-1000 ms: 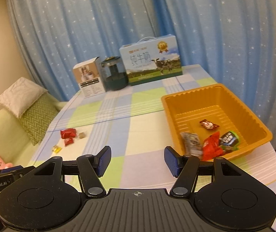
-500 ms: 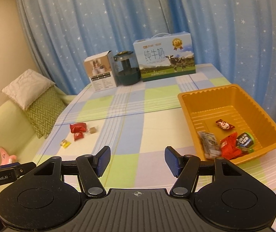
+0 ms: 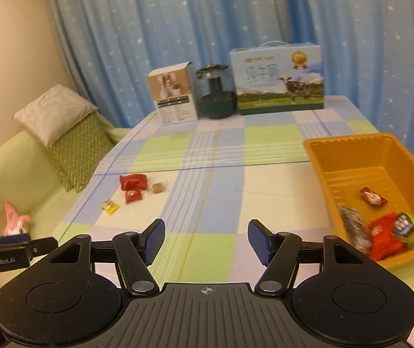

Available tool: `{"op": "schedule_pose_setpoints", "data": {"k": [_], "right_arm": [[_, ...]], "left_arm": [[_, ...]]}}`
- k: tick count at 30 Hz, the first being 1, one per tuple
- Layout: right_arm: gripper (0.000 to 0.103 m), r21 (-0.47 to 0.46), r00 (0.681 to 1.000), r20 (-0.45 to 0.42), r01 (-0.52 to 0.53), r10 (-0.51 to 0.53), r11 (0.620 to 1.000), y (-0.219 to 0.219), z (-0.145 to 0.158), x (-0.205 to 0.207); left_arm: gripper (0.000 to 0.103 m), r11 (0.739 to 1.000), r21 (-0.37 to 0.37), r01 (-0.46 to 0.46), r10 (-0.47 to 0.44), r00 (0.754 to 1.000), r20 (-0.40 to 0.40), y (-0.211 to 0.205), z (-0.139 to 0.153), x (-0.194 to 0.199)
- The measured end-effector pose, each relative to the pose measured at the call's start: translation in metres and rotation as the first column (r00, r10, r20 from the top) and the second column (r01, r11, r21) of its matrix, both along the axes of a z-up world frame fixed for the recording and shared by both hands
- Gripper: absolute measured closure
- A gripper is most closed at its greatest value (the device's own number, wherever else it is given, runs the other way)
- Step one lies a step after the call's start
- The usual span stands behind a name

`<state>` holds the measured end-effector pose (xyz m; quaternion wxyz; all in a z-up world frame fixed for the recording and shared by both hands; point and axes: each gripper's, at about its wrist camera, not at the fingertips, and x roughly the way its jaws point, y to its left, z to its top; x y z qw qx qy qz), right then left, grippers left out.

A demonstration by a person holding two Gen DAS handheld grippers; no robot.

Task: Organize snacks
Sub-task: 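Move both open tools back toward the remaining candies, then grasp the yellow candy with the left tool while the right grasps the clear-wrapped caramel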

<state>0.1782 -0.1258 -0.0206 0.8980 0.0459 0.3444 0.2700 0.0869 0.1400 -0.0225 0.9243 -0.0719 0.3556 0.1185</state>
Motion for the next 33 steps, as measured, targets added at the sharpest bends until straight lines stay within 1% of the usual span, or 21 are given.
{"op": "schedule_pose_setpoints", "data": {"k": [9, 12, 15, 16, 17, 18, 20, 25, 27, 33], "right_arm": [[0.039, -0.062, 0.991, 0.022, -0.133, 0.134, 0.989, 0.055, -0.027, 0.029], [0.039, -0.081, 0.986, 0.025, -0.162, 0.165, 0.983, 0.071, -0.04, 0.043], [0.039, -0.095, 0.984, 0.021, -0.176, 0.179, 0.98, 0.085, -0.052, 0.059], [0.039, -0.1, 0.983, 0.019, -0.179, 0.182, 0.979, 0.089, -0.056, 0.065], [0.039, -0.107, 0.982, 0.017, -0.184, 0.187, 0.977, 0.093, -0.06, 0.069], [0.039, -0.112, 0.982, 0.017, -0.188, 0.191, 0.976, 0.096, -0.063, 0.075], [0.039, -0.12, 0.98, 0.018, -0.194, 0.197, 0.974, 0.101, -0.069, 0.084], [0.04, -0.133, 0.98, 0.012, -0.197, 0.2, 0.971, 0.111, -0.082, 0.106], [0.04, -0.141, 0.98, 0.01, -0.196, 0.2, 0.97, 0.116, -0.087, 0.113], [0.04, -0.143, 0.977, 0.004, -0.211, 0.214, 0.967, 0.136, -0.094, 0.13]], "left_arm": [[0.033, 0.999, 0.03, 0.015, -0.014, 0.999, -0.037, 0.035, -0.012, 0.028], [0.033, 0.999, 0.037, 0.015, -0.013, 0.998, -0.054, 0.046, -0.022, 0.042], [0.034, 1.0, 0.024, 0.013, -0.011, 0.999, -0.052, 0.056, -0.035, 0.057], [0.035, 1.0, 0.015, 0.013, -0.012, 0.998, -0.055, 0.059, -0.041, 0.062], [0.039, 1.0, 0.005, 0.015, -0.015, 0.998, -0.059, 0.062, -0.046, 0.067], [0.046, 1.0, -0.007, 0.02, -0.02, 0.998, -0.064, 0.065, -0.051, 0.074], [0.054, 0.999, -0.031, 0.017, -0.019, 0.998, -0.063, 0.07, -0.061, 0.084], [0.055, 0.995, -0.1, 0.0, -0.004, 0.999, -0.044, 0.082, -0.081, 0.109], [0.061, 0.992, -0.124, -0.001, -0.004, 0.999, -0.036, 0.086, -0.088, 0.119], [0.063, 0.989, -0.146, -0.014, 0.008, 0.999, -0.043, 0.092, -0.104, 0.145]]}}
